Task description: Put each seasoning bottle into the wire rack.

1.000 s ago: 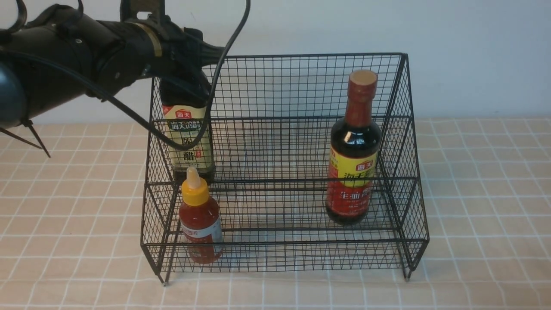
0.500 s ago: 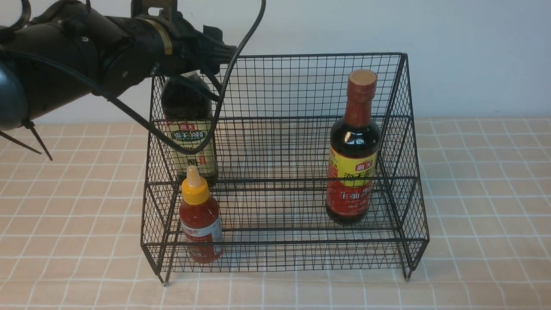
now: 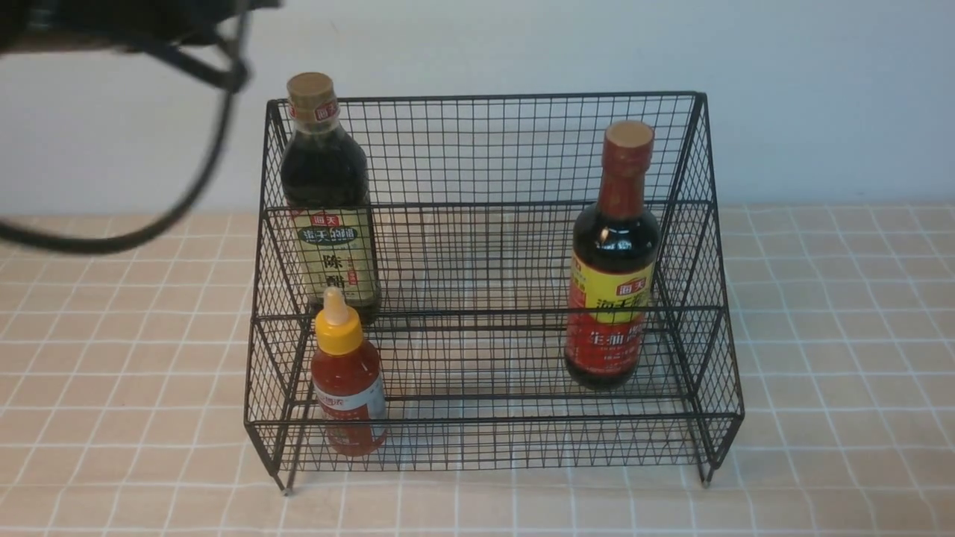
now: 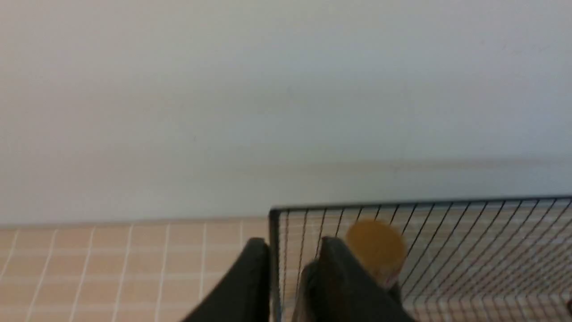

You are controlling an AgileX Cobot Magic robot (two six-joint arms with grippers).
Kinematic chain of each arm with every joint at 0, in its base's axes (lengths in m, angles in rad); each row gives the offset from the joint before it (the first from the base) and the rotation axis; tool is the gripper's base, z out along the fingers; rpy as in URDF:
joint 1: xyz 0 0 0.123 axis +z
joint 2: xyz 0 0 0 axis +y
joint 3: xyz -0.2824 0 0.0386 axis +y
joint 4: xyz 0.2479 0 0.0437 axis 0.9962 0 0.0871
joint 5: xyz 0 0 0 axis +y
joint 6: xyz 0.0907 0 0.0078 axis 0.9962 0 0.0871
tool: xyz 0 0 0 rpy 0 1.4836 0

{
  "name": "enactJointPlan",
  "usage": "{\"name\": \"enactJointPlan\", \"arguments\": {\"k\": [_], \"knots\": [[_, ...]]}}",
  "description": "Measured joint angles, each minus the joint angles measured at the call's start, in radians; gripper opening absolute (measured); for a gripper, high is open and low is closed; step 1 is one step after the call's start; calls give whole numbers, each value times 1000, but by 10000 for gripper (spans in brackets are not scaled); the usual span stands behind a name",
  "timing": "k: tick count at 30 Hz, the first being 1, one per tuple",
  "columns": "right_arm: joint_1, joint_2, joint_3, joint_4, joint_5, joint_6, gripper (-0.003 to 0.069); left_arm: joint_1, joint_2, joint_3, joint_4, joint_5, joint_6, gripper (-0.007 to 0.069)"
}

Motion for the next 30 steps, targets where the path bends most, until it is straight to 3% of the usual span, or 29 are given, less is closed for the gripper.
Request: {"name": "enactJointPlan", "arguments": {"k": [3, 7, 10, 12, 16, 30], "knots": [[0, 0, 0, 0, 0, 0, -15, 0, -91, 0, -100, 259, 94, 7], [0, 0, 0, 0, 0, 0, -15, 0, -173, 0, -265, 470, 255, -7], [0, 0, 0, 0, 0, 0, -15, 0, -227, 0, -373, 528, 338, -7], [0, 0, 0, 0, 0, 0, -15, 0, -286, 0, -474, 526, 402, -7], [0, 0, 0, 0, 0, 0, -15, 0, -386, -1, -562, 486, 482, -7], [0, 0, 0, 0, 0, 0, -15, 0, -536, -4, -613, 478, 514, -7]]}}
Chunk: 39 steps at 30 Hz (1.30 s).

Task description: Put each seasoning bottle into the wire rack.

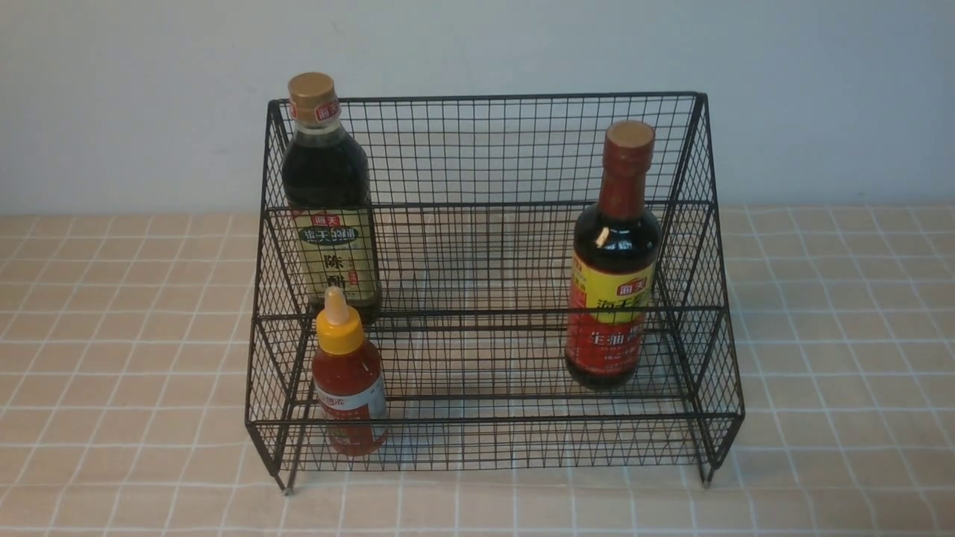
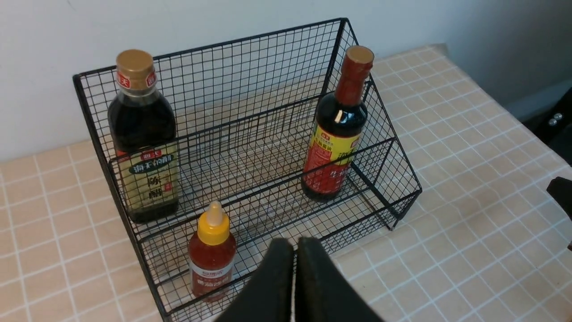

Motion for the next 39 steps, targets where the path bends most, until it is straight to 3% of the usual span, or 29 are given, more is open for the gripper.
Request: {"name": "enactJointPlan", "arguments": {"k": [9, 14, 22, 25, 30, 39], "knots": [[0, 0, 0, 0, 0, 0, -15, 0, -18, 18, 140, -65, 1, -7], [0, 0, 0, 0, 0, 0, -15, 7, -148, 207, 200, -270, 1, -7], [-1, 0, 0, 0, 0, 0, -15, 168, -532, 952, 240, -771, 9, -7], [-1, 0, 0, 0, 0, 0, -15, 226, -636, 1152, 240, -855, 9, -7], [-1, 0, 0, 0, 0, 0, -15, 283, -745, 1369, 240, -875, 9, -7], [-1, 0, 0, 0, 0, -1, -15, 288, -752, 1391, 240, -811, 10, -7]]}}
